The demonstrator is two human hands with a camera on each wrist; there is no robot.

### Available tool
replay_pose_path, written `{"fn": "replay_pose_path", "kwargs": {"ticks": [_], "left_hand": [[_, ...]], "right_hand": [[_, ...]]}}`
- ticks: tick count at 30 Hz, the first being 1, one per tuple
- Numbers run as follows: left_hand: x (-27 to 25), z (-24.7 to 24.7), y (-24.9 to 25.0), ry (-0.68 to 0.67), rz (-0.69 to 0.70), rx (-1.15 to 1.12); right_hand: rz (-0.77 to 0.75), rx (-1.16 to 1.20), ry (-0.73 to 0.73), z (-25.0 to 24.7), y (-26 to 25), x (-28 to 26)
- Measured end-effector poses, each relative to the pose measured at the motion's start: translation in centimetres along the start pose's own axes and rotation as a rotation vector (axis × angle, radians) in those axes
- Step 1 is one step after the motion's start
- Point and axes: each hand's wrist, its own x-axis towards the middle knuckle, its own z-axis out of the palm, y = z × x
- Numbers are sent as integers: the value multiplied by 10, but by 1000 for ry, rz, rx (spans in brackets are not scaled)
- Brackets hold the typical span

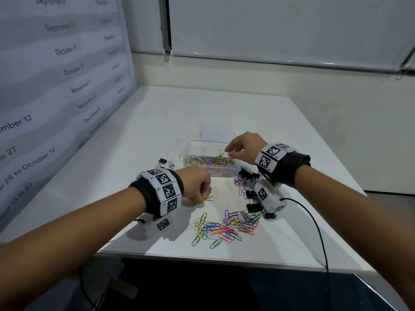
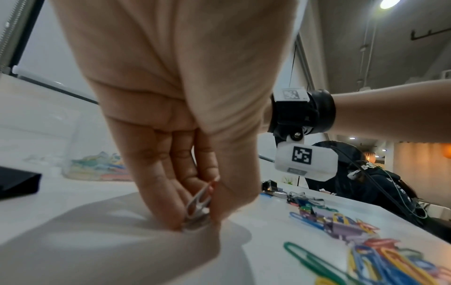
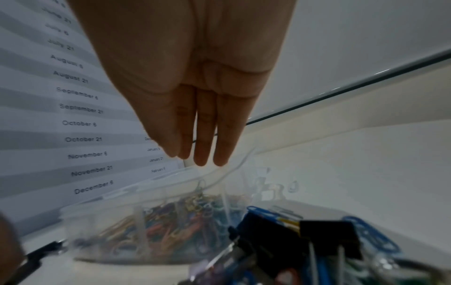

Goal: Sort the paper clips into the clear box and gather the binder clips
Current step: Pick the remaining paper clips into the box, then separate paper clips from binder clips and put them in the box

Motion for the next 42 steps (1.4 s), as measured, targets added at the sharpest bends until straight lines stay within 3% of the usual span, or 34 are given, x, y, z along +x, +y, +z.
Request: {"fn": "replay_pose_path", "kwargs": {"ticks": [4, 8, 11, 17, 21, 26, 31, 35, 42], "left_hand": [[2, -1, 0, 38, 32, 65], [3, -20, -2, 163, 28, 22], [8, -40, -5, 297, 21, -18], [29, -50, -16, 448, -86, -132], [38, -51, -27, 372, -134, -74], [15, -47, -15, 387, -55, -8], [-26, -17, 7, 53, 6, 45], [-46, 8, 18, -162, 25, 50], [-43, 22, 23, -131, 111, -19]], "right_hand": [[-116, -123, -36, -1, 2, -19], [-171, -233, -211, 2, 7, -41], [-99, -289, -349, 2, 17, -55], [-8, -303, -340, 0, 40, -61], [0, -347, -363, -4, 40, -60], [-181, -236, -337, 2, 13, -70], [-341, -207, -451, 22, -16, -86], [-391, -189, -455, 36, -19, -88], [-276, -222, -348, 32, -7, -82]]}}
